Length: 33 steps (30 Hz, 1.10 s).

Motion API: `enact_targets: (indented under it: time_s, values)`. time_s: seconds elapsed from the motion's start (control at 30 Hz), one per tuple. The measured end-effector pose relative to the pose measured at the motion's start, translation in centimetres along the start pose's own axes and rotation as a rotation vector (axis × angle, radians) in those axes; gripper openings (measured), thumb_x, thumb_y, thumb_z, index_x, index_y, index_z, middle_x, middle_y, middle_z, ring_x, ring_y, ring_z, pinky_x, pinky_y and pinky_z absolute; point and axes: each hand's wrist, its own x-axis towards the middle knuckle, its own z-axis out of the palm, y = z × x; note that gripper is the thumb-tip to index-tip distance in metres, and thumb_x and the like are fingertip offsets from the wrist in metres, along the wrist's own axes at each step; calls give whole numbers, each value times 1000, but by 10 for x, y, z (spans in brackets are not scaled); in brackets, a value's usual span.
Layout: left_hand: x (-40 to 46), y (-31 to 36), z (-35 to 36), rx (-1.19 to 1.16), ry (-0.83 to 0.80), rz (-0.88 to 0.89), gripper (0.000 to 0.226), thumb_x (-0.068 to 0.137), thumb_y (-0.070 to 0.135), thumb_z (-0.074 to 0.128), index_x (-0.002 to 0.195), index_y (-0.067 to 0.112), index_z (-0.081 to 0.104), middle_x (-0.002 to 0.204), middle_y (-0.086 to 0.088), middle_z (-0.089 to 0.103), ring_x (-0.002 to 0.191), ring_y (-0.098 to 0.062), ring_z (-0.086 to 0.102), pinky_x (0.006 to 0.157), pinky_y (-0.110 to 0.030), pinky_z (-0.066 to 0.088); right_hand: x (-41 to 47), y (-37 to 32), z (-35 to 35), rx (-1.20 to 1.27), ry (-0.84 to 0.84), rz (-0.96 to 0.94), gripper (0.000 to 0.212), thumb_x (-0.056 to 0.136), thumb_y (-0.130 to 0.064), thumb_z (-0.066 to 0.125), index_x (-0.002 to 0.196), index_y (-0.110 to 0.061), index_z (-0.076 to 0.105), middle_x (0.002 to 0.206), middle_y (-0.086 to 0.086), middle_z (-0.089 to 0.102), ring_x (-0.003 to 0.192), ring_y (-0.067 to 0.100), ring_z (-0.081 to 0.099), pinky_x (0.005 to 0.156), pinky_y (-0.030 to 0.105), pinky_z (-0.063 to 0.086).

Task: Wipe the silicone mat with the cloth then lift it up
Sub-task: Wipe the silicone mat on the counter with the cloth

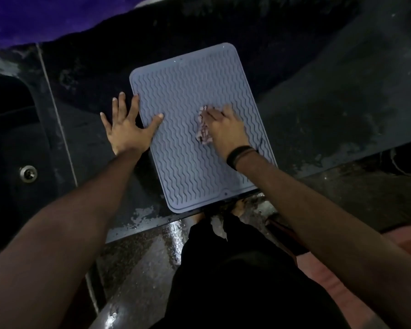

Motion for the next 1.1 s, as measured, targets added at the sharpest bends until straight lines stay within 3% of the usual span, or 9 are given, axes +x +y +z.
enact_targets:
  time_s: [0.1,0.2,0.27,0.4,0.53,0.67,0.77,1.0,1.1]
  values:
    - [0,0,0,2,-2,-2,94,86,92,30,162,38,21,173,3,9,159,-17,0,126,-55,-7,-43,6,3,15,-10,-38,63,86,-18,59,145,-14,38,147,5,43,131,30,36,103,43,33]
    - [1,1,1,3,6,-4,94,86,92,30,162,38,22,173,3,9,159,-16,1,126,-55,-6,-72,9,-7,4,-144,-59,72,80,-24,66,145,-19,37,147,0,42,134,30,31,105,44,32]
    - [2,0,2,-5,14,-1,94,85,93,29,161,38,23,173,3,10,159,-16,1,127,-55,-5,-74,11,-15,18,-199,-69,66,79,-23,67,141,-21,44,142,0,48,133,30,32,104,43,34]
    - [2,-3,4,-30,32,1,93,85,93,33,161,39,25,172,4,12,159,-15,3,127,-53,-5,-30,14,-41,115,-60,-38,44,78,-18,69,121,-20,61,123,2,62,120,24,44,96,40,41]
    - [2,-5,6,-53,65,16,92,85,91,36,160,39,28,172,4,13,159,-14,4,128,-51,-2,54,9,-55,160,123,-42,50,79,-11,65,127,-18,55,128,2,59,123,26,41,97,43,43]
    - [3,-6,8,-39,61,-10,94,84,93,37,161,40,25,172,6,12,159,-12,3,128,-49,-3,108,2,-45,111,36,-46,57,82,-7,60,137,-14,46,141,4,48,132,30,33,106,44,37]
    - [4,-6,10,-25,77,-6,94,84,93,36,160,40,25,172,6,13,159,-12,4,128,-49,-1,95,1,-28,64,-11,-68,60,86,-13,60,142,-13,41,149,4,40,134,30,30,109,42,30]
    - [5,-5,8,-25,63,-19,97,82,95,34,161,40,23,172,6,11,159,-11,1,128,-51,-1,52,4,-32,60,-53,-159,54,81,-16,63,134,-14,51,137,3,53,130,28,34,103,41,37]
    - [5,-6,8,-22,52,-20,96,82,95,34,161,40,22,172,8,10,159,-10,0,128,-49,-2,84,-5,-46,137,68,-134,51,77,-13,65,127,-18,56,126,2,60,126,27,36,99,42,39]
